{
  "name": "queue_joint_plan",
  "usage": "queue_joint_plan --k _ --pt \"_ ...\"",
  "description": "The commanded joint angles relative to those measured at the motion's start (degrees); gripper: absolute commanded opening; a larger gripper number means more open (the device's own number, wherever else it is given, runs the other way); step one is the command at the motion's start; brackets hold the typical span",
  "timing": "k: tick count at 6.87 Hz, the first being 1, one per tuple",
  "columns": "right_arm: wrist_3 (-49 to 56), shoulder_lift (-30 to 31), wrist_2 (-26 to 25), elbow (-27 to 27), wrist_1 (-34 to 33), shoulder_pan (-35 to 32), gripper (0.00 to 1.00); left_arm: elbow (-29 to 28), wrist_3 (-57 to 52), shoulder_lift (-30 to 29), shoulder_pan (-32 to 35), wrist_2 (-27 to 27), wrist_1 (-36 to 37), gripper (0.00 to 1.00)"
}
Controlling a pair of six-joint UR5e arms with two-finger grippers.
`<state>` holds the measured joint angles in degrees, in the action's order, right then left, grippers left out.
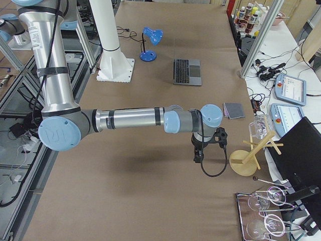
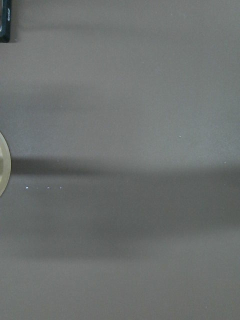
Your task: Close laptop
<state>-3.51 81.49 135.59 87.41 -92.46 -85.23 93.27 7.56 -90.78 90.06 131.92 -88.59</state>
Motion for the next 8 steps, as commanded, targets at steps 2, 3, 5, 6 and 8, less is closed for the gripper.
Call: queue_joint_plan --k 2,3,5,6,8 --pt "0.0 0.0 0.0 0.0 -0.2 0.1 1.00 0.2 0.0 0.0 0.0 0.1 0.0 0.99" --pt "0.1 -0.3 -0.1 0.1 -0.1 0.0 1.00 0.2 0.0 -0.1 -0.1 0.0 0.0 0.99" --pt "0.1 -2.4 -0.9 -0.7 0.0 1.1 1.00 0.5 0.4 -3.4 -0.1 0.0 0.2 0.99" --pt "0.0 -4.2 -1.2 -1.0 -0.2 1.5 1.00 0.5 0.7 -6.3 -0.4 0.0 0.6 0.99" --pt "-1.6 -7.2 -1.2 -0.3 0.1 6.5 1.00 0.5 0.9 -10.4 -2.2 4.4 0.2 0.99"
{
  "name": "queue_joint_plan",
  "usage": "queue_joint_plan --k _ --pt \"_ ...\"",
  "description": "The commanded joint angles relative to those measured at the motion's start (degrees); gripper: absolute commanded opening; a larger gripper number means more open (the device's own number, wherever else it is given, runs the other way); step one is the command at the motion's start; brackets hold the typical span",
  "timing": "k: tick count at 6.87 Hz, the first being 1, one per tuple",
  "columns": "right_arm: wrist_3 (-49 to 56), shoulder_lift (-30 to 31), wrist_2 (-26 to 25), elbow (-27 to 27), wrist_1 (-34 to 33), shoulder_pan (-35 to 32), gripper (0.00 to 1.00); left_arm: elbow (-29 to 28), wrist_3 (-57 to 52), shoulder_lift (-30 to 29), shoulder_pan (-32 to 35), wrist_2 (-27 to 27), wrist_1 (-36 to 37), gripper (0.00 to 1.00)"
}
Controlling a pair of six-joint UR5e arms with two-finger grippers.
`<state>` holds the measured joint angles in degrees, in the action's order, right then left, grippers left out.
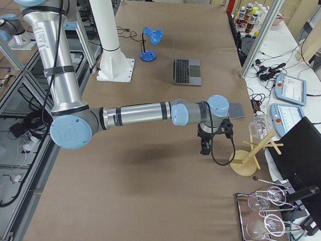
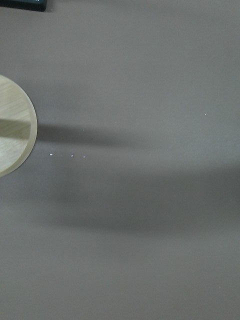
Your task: Close laptop
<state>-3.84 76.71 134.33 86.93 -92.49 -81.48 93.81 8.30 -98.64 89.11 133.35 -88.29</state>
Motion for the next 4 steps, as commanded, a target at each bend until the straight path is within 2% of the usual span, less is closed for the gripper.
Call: queue_joint_plan --k 1,2,3,4 --pt "-4.4 -5.1 0.3 0.2 0.2 5.1 1.00 0.2 0.0 -5.5 -2.7 5.1 -0.2 0.99" --pt "-5.3 -7.1 1.1 0.1 0.3 6.9 1.00 1.7 3.0 -6.1 -5.1 7.2 -0.3 0.99" --pt "-6.1 -7.1 8.0 -0.1 2.1 7.4 1.00 3.6 13.8 -7.7 -10.7 7.1 -3.2 0.99" --pt "-10.9 -7.1 10.7 0.6 6.7 7.8 1.00 3.7 26.1 -9.4 -14.8 6.8 -8.8 0.99"
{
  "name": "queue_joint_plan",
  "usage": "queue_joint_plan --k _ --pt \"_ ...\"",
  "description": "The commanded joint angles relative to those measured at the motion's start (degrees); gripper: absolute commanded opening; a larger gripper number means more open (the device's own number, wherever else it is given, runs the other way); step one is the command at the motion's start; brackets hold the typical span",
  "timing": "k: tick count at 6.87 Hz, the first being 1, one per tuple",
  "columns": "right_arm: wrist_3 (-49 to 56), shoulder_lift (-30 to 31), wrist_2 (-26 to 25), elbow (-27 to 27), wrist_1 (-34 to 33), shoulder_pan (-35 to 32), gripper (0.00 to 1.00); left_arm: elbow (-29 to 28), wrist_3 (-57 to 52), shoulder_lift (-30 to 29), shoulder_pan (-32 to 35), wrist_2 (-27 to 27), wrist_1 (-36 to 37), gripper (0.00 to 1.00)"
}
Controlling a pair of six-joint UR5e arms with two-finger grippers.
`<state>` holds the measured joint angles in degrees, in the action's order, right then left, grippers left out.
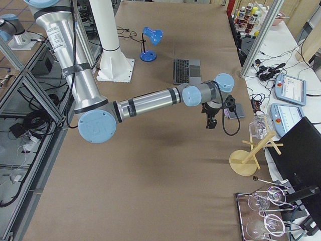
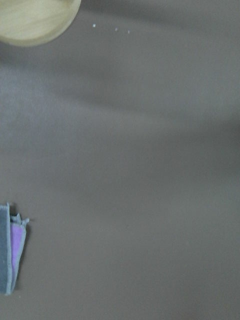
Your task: Close laptop
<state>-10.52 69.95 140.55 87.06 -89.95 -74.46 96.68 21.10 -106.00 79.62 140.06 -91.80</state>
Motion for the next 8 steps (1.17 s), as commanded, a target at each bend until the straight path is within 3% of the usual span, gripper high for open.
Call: queue_joint_plan --k 1,2,5,7,8 --pt "-18.1 -0.4 4.7 2.6 10.0 3.7 1.00 1.0 24.7 -3.8 -9.3 0.0 -10.1 0.99" --pt "-28.7 -0.5 4.2 5.5 14.8 7.0 1.00 2.4 32.2 -5.9 -12.4 0.0 -11.2 0.99" --pt "-52.8 -0.9 4.3 17.1 16.3 16.2 0.98 11.2 47.9 -6.2 -20.6 -0.8 -11.2 0.98" --pt "-59.9 -0.8 4.2 20.9 16.2 21.7 0.83 13.8 51.6 -6.0 -26.6 -2.7 -11.2 0.90" --pt "-60.0 0.0 4.5 21.6 16.2 22.9 0.83 14.3 52.8 -5.6 -30.3 -5.7 -11.2 0.88"
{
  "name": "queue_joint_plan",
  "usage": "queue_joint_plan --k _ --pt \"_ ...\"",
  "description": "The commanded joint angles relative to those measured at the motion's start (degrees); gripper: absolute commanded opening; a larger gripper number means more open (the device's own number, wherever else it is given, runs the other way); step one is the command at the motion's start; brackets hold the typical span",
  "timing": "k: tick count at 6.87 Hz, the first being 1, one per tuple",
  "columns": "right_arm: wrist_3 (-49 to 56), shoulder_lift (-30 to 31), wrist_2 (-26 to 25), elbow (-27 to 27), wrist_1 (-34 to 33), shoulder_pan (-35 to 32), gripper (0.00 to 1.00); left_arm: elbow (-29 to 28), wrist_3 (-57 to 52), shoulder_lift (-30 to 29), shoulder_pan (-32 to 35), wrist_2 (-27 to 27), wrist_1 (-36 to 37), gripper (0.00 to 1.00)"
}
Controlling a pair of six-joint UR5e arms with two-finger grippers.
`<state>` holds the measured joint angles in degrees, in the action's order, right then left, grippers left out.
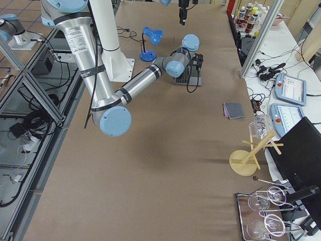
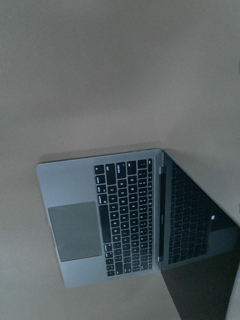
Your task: Close laptop
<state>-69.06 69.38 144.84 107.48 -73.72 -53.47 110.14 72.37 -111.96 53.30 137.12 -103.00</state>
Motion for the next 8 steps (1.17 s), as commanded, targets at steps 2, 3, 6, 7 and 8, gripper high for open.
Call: queue_joint_plan --k 2,3,6,7,8 --pt "-4.7 0.8 -0.1 3.5 0.0 5.4 0.71 2.5 7.2 -0.3 -6.3 -3.0 0.0 0.69" --pt "-6.5 0.6 -0.1 4.3 0.0 6.9 0.54 3.4 7.8 -0.3 -6.9 -3.0 -0.1 0.61" --pt "-8.0 0.3 0.4 5.7 0.0 9.0 0.33 4.2 10.4 -0.9 -10.0 -3.1 -0.1 0.28" --pt "-8.6 0.7 0.4 6.8 0.0 9.8 0.30 4.4 11.6 -1.5 -10.7 -3.1 0.0 0.19" --pt "-8.8 0.8 0.4 7.1 0.0 11.1 0.20 4.4 11.6 -1.6 -11.5 -3.6 0.0 0.13"
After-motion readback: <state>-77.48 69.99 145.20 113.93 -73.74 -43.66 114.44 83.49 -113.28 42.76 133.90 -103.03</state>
